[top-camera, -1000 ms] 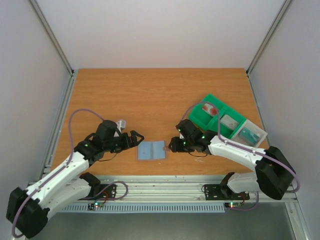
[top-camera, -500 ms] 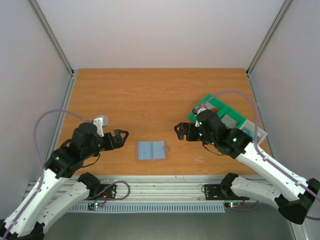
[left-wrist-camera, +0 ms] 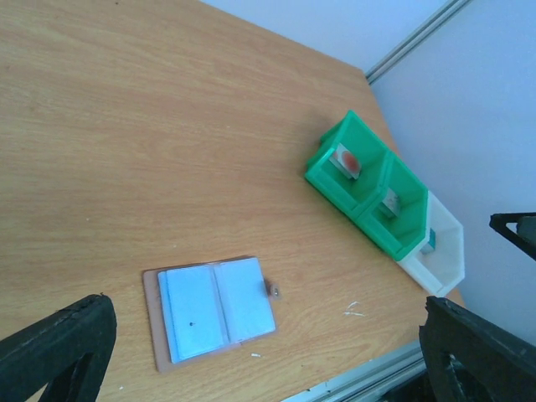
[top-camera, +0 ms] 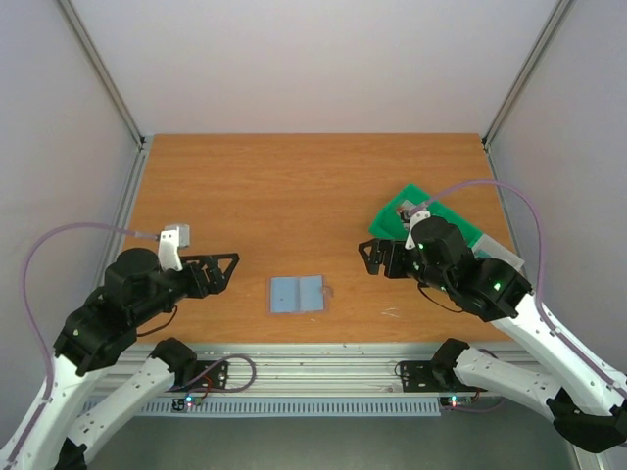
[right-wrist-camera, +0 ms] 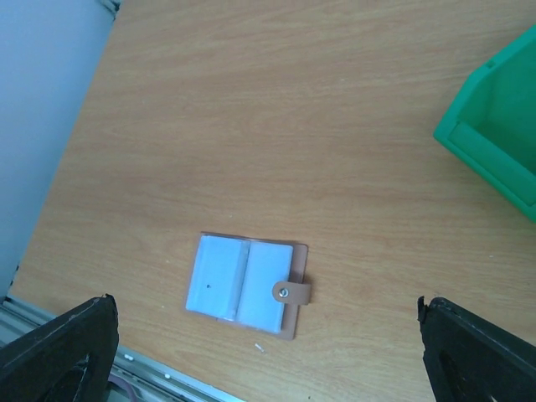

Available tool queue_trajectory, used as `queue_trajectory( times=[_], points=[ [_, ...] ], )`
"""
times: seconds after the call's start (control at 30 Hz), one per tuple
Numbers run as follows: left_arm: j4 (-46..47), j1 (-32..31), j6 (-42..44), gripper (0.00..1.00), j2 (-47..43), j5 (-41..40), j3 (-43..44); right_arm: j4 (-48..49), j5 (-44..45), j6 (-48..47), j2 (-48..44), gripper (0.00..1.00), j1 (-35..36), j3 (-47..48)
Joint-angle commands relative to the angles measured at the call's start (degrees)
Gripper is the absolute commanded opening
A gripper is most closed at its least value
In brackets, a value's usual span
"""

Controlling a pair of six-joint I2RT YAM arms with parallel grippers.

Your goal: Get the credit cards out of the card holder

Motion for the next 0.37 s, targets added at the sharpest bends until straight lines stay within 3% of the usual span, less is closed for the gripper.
queue_trajectory(
  times=[0.0, 0.33],
  points=[
    [2.1, 0.0, -0.8, 0.99, -2.9, 1.6, -0.8, -2.7, 1.9, 0.6, -1.7, 0.99, 0.2, 1.5],
    [3.5, 0.0, -3.0, 0.99, -5.0, 2.5, -6.3, -2.2, 1.8, 1.1, -2.0, 0.98, 0.2, -0.3]
  ],
)
